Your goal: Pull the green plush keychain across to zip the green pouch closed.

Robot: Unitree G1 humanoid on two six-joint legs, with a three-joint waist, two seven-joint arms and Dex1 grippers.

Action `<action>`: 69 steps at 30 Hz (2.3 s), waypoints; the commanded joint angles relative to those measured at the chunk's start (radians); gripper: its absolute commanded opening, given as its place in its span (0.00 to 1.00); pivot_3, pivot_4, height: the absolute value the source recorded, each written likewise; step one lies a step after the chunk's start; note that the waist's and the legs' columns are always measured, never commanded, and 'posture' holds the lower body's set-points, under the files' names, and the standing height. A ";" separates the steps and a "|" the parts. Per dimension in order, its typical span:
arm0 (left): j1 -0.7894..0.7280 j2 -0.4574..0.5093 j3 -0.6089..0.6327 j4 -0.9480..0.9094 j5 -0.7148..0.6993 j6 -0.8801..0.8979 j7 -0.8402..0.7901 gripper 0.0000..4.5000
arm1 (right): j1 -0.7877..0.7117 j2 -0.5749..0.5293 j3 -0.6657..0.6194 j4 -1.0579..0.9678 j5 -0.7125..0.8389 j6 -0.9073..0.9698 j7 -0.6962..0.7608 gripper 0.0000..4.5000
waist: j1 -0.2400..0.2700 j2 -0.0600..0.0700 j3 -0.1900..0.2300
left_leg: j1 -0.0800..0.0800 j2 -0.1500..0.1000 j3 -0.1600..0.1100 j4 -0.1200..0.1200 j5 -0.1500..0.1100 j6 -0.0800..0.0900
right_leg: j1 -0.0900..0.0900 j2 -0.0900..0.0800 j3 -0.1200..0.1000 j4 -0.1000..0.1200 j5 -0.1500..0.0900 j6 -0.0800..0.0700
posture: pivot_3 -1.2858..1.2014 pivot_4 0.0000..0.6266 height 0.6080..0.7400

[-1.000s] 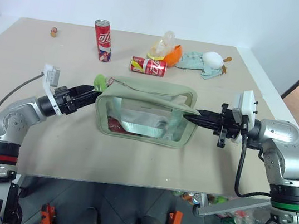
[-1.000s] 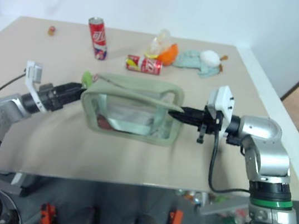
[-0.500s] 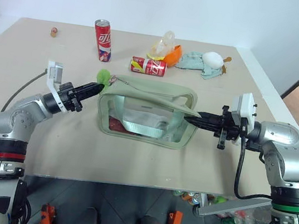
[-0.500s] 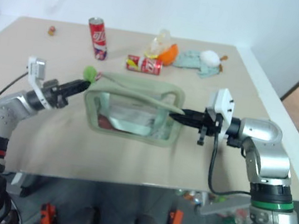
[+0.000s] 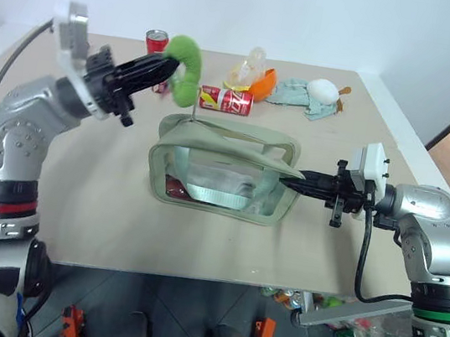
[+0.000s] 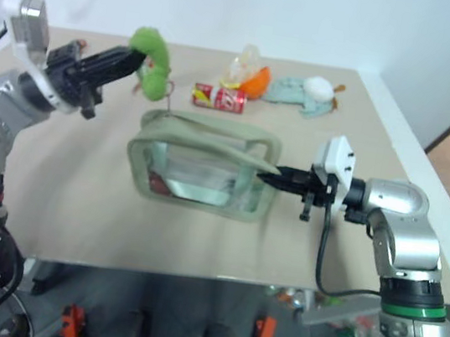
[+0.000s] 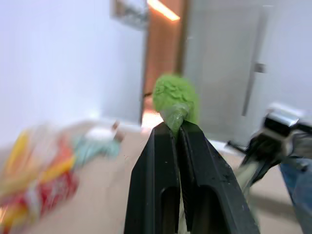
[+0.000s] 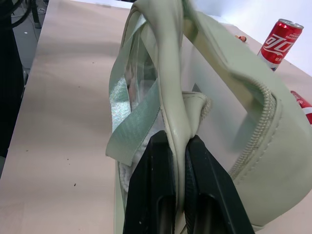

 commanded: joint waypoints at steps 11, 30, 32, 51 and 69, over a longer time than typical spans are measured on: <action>-0.057 -0.047 -0.269 0.060 0.201 -0.052 -0.107 0.01 | 0.008 -0.008 -0.015 -0.020 -0.009 -0.022 -0.013 0.00 | 0.000 0.000 0.000 | 0.000 0.000 0.000 0.000 0.000 0.000 | 0.000 0.000 0.000 0.000 0.000 0.000 | 0.52 0.24 1.00; 0.116 0.269 -0.142 -0.226 0.088 0.202 -0.155 0.60 | -0.041 0.019 0.016 0.051 -0.029 -0.062 0.012 0.00 | -0.004 0.000 0.000 | 0.000 0.000 0.000 -0.001 0.000 0.000 | -0.001 0.000 0.000 0.000 -0.001 0.000 | 0.52 0.24 1.00; 0.181 0.278 -0.090 -0.272 0.072 0.213 -0.109 0.60 | -0.047 0.020 0.020 0.057 -0.030 -0.064 0.015 0.00 | -0.005 0.000 0.000 | 0.000 0.001 0.000 -0.001 0.000 0.000 | -0.001 0.000 0.000 0.000 0.000 0.000 | 0.52 0.24 1.00; 0.406 0.089 -0.060 -0.301 0.192 -0.031 0.150 0.42 | -0.055 0.009 0.016 0.041 -0.019 -0.044 0.021 0.00 | -0.004 0.000 0.000 | 0.002 0.001 0.000 0.000 0.000 0.000 | 0.000 0.001 0.001 0.000 0.001 -0.001 | 0.52 0.24 1.00; 0.389 0.099 -0.111 -0.298 0.196 -0.015 0.113 0.00 | -0.314 0.097 -0.004 -0.192 0.152 0.372 -0.252 0.99 | -0.003 0.000 0.000 | 0.001 0.001 0.000 0.000 0.000 0.000 | -0.001 0.001 0.001 0.001 0.002 -0.002 | 0.52 0.24 1.00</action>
